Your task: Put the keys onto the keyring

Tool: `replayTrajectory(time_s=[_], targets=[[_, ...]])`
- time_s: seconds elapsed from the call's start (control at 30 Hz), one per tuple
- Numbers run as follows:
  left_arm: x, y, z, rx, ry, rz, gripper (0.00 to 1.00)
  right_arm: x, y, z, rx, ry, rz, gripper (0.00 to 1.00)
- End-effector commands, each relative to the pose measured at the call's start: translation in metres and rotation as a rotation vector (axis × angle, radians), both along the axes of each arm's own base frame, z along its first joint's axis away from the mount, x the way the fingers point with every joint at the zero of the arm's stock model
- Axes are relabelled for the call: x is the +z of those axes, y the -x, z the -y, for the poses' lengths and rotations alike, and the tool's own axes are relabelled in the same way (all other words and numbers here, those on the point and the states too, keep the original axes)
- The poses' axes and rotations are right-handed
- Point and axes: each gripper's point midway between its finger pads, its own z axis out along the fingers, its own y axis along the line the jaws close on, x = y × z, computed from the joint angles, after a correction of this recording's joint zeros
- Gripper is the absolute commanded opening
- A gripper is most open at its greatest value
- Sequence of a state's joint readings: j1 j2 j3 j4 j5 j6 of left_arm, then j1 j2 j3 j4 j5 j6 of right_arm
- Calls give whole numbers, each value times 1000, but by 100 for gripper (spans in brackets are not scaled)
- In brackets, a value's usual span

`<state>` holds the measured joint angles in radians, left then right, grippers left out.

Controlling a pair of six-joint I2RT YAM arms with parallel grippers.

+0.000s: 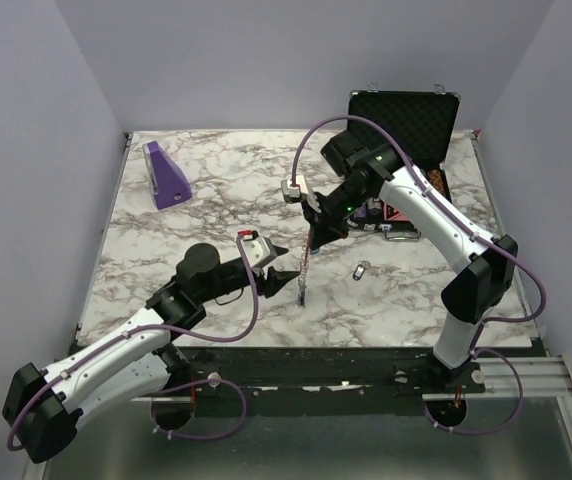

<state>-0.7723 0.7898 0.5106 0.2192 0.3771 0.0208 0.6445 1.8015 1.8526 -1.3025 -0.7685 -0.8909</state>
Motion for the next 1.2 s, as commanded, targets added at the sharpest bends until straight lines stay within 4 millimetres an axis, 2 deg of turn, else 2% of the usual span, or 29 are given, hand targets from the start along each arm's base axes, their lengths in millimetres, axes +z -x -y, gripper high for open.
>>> replayTrajectory(time_s=[0.0, 0.37, 0.7, 0.9, 1.1, 1.13, 1.17], targets=[[10, -11, 5, 7, -12, 65, 62, 0, 12, 15, -5, 94, -27, 1], [13, -30, 19, 10, -19, 128, 56, 0, 23, 9, 24, 54, -82, 1], [12, -31, 31, -55, -40, 161, 35, 1, 28, 7, 37, 33, -102, 1], [10, -31, 35, -69, -42, 148, 33, 1, 29, 7, 44, 27, -105, 1], [5, -29, 36, -89, -64, 137, 12, 2, 30, 7, 47, 24, -102, 1], [5, -29, 36, -94, -67, 138, 3, 2, 30, 7, 47, 24, -102, 1], [4, -28, 36, -98, -74, 138, 0, 2, 31, 7, 46, 25, -104, 1]])
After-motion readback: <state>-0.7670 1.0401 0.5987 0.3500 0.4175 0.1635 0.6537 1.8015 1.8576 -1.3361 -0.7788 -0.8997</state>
